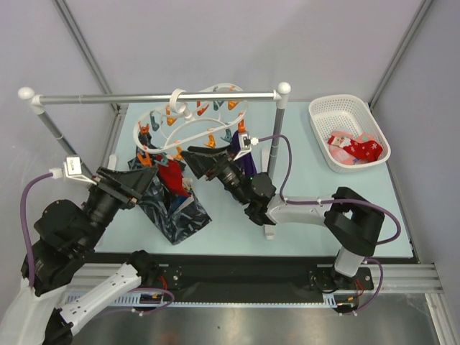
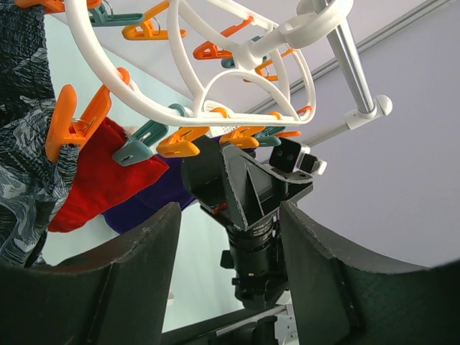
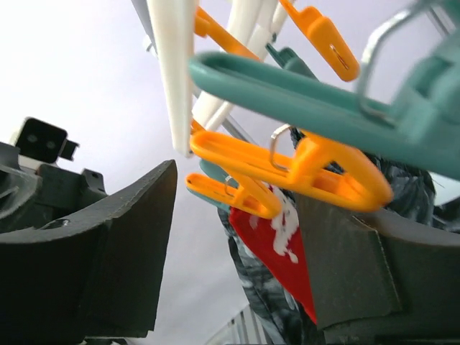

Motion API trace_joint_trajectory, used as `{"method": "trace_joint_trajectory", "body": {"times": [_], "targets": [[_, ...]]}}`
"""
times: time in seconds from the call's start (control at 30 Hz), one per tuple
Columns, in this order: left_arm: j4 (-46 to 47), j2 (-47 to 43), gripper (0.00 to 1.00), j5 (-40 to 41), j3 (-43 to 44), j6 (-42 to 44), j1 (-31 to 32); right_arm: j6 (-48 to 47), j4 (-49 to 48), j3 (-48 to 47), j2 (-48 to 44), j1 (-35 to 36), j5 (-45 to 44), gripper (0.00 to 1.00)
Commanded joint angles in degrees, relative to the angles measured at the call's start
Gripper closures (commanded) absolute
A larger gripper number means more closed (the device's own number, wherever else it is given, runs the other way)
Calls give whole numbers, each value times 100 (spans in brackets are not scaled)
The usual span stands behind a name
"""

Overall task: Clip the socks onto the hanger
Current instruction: Open the clamp at the hanger.

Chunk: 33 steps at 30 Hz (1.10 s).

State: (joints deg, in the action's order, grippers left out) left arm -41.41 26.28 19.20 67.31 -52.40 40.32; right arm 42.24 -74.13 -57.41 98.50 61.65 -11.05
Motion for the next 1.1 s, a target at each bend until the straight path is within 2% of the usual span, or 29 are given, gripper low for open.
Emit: {"method": "trace_joint_trajectory", "body": {"times": [0.0, 0.13, 0.37, 0.73, 1.07], "targets": [[63, 43, 37, -110, 142, 125, -24, 118, -1192, -271, 152, -21, -152, 32], [45, 26, 37, -92, 160, 143, -32, 197, -1183, -245, 214, -30, -117, 38], [36, 140, 37, -189, 274, 143, -32, 232, -999, -332, 258, -39, -108, 37], [63, 255, 38, -312, 300, 55, -32, 347, -928, -412, 354, -39, -29, 41], [63, 254, 38, -338, 283, 37, -32, 136, -717, -482, 425, -74, 516, 43]]}}
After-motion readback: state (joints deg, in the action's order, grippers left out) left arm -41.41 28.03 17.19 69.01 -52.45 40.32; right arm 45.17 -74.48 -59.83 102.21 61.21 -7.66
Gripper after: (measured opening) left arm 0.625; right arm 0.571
